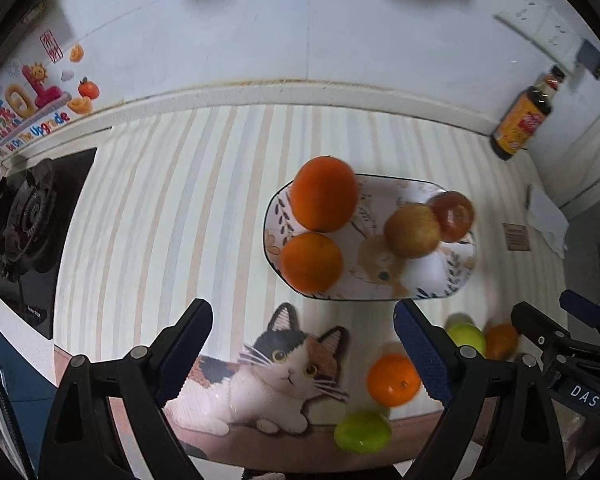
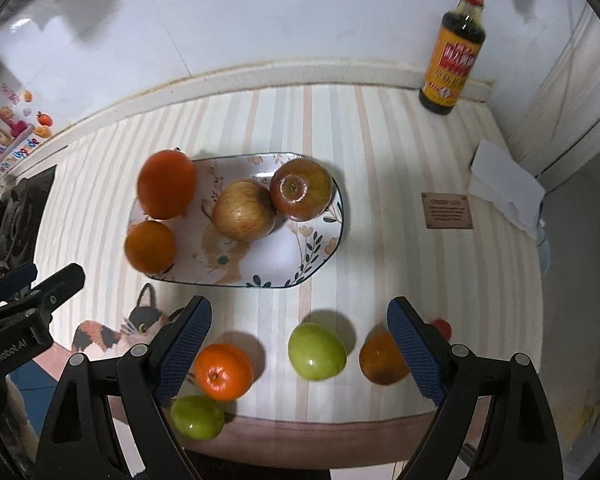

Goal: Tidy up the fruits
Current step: 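Withdraw both grippers from the plate toward the remaining fruit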

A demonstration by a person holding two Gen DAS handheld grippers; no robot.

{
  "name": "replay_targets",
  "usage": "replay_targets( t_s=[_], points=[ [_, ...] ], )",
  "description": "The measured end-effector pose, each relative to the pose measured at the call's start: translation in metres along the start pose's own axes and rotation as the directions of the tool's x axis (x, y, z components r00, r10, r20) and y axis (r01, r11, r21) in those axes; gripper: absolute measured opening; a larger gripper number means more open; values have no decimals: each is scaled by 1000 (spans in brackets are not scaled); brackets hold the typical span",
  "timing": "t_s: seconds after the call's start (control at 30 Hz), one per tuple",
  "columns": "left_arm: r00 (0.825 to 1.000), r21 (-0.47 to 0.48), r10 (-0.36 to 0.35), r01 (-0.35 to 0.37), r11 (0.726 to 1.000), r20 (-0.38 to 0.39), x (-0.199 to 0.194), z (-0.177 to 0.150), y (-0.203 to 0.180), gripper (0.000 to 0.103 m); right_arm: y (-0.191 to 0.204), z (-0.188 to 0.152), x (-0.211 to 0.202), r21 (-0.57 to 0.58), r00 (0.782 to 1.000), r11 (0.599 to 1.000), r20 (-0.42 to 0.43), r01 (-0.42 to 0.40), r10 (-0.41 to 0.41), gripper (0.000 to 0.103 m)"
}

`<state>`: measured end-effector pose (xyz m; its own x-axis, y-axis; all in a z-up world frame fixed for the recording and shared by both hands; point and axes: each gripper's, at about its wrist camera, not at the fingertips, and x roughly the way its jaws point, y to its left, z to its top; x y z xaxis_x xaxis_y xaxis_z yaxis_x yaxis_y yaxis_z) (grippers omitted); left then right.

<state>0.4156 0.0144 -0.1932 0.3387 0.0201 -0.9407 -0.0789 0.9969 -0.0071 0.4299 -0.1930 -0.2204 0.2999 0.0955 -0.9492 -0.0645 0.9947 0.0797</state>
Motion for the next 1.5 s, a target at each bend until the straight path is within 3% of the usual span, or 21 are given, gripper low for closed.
replay_targets(
  t_s=[0.43,0.83,1.0,1.07,1.17,1.5],
  points=[
    [994,23,-57,55,998,91,-72,-29,-10,93,7,-41,-83,-16,993,1000,115,-24,25,92],
    [992,8,-73,73,997,107,-88,-39,-8,93,9,-49,-110,-14,987,999,155,-48,49,92],
    [994,4,-63,63,998,94,-77,-34,-10,93,5,-47,-102,-6,988,998,142,-63,63,92],
    [995,7,-54,54,999,81,-69,-32,-12,101,2,-45,-95,8,990,998,129,-65,63,92],
    [997,9,-44,44,999,58,-51,-28,-14,101,-6,-42,-78,37,993,996,96,-76,72,92],
    [991,40,-4,10,999,-131,36,-26,-34,101,-35,-42,31,159,985,980,-108,-117,135,92]
  ],
)
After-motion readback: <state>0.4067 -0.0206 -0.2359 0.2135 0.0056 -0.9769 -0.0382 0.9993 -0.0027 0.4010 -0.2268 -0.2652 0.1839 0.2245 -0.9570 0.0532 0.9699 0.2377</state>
